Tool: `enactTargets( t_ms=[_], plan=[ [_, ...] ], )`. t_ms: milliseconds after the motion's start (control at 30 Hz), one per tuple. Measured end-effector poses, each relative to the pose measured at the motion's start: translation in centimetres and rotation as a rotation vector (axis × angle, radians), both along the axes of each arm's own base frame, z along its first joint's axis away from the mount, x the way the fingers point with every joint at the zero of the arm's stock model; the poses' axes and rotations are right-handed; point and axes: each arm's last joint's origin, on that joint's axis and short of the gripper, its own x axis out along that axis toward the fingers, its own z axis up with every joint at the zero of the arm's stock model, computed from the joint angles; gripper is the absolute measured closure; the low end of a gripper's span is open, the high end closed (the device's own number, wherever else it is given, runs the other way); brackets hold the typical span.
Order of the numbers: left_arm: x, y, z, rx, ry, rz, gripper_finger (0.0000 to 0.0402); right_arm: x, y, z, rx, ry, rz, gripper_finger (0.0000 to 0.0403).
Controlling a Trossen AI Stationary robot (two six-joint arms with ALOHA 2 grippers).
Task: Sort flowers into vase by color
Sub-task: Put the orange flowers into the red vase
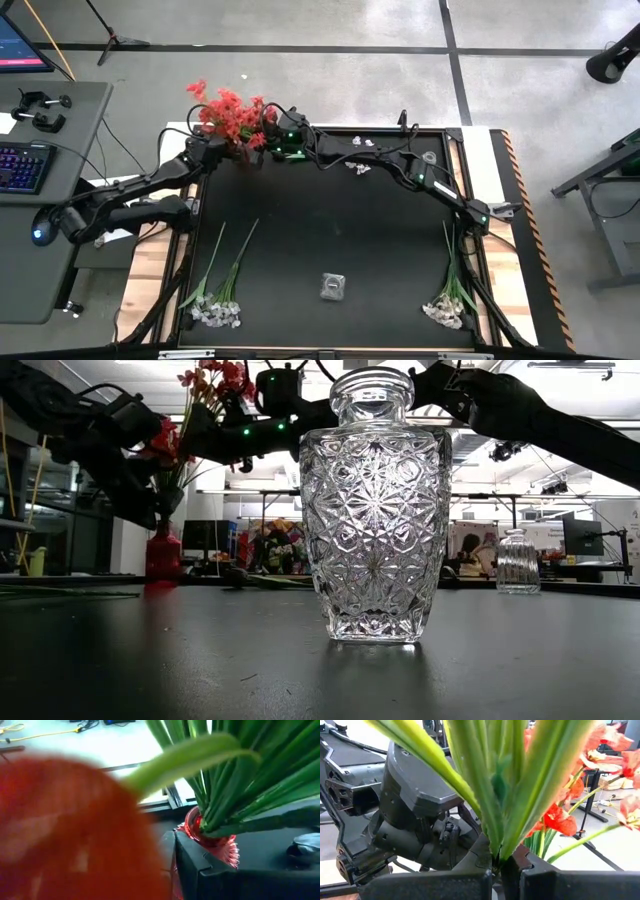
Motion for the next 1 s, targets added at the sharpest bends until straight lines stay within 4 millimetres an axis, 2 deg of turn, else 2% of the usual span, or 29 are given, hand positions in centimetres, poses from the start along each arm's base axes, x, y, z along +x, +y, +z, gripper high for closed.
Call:
enactTargets(
  t_ms=[67, 233, 500, 833, 1000],
  plan=[
    [0.0, -0.1, 0.1, -0.002, -0.005, -0.03, 0.0401, 0.0, 0.0, 0.0, 0.0, 0.0, 0.004, 0.0403],
    [0.7, -0.3, 0.3, 0.022, -0.032, -0.314, 0.0401, -0.1, -0.3, -0.3, 0.01, 0.035, -0.001, 0.0403],
    [0.4, 0.0, 0.3, 0.022, -0.027, -0.294, 0.0401, -0.3, -0.8, -0.7, 0.025, 0.085, -0.022, 0.0403],
    [0.5, 0.0, 0.3, 0.024, 0.013, -0.387, 0.0401, -0.8, -1.3, -1.5, 0.109, 0.185, -0.036, 0.0403],
    [0.5, -0.1, 0.4, 0.036, 0.016, -0.393, 0.0401, -1.0, -2.0, -1.8, 0.171, 0.187, -0.114, 0.0403]
  ],
)
